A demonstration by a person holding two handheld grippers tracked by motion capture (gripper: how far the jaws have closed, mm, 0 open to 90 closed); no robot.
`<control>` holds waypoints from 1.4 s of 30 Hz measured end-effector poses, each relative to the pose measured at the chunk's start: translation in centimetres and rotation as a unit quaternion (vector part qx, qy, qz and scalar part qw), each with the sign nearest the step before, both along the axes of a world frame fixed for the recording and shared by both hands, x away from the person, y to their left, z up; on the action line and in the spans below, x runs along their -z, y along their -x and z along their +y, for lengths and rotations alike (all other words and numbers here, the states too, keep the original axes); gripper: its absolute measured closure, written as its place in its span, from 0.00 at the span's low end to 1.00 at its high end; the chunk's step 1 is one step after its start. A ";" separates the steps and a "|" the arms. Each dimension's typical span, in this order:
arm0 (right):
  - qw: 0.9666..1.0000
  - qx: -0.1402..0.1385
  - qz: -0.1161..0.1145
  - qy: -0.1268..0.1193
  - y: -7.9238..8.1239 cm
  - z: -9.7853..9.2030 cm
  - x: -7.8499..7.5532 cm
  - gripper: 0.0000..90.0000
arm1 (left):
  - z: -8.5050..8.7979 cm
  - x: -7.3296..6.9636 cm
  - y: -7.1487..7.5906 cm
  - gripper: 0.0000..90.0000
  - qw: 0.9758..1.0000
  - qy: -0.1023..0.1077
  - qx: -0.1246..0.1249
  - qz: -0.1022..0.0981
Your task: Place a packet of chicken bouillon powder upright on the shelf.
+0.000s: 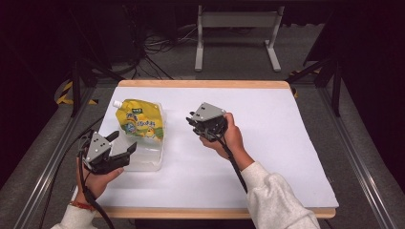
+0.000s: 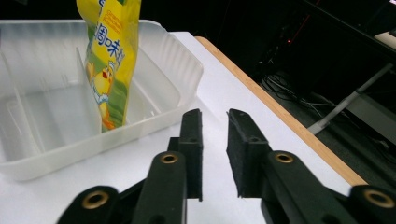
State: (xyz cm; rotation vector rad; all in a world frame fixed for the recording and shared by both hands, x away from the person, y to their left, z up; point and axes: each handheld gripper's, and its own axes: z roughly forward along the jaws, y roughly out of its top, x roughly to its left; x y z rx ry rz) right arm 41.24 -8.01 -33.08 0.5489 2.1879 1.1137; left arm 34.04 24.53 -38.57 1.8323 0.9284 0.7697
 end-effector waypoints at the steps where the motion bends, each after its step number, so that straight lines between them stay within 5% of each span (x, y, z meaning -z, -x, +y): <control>1: 1.000 0.001 0.000 0.001 0.0 -0.2 0.0 0.82 | -0.3 0.0 0.1 0.29 1.000 0.002 0.005 0.000; 17: 1.000 0.016 -0.003 -0.002 1.0 -3.1 -0.5 0.66 | -2.6 0.0 0.7 0.22 0.999 -0.021 0.037 0.004; 42: 0.999 0.019 -0.003 0.045 3.3 -8.6 0.4 0.51 | -5.8 0.2 2.0 0.15 0.994 -0.055 0.098 0.014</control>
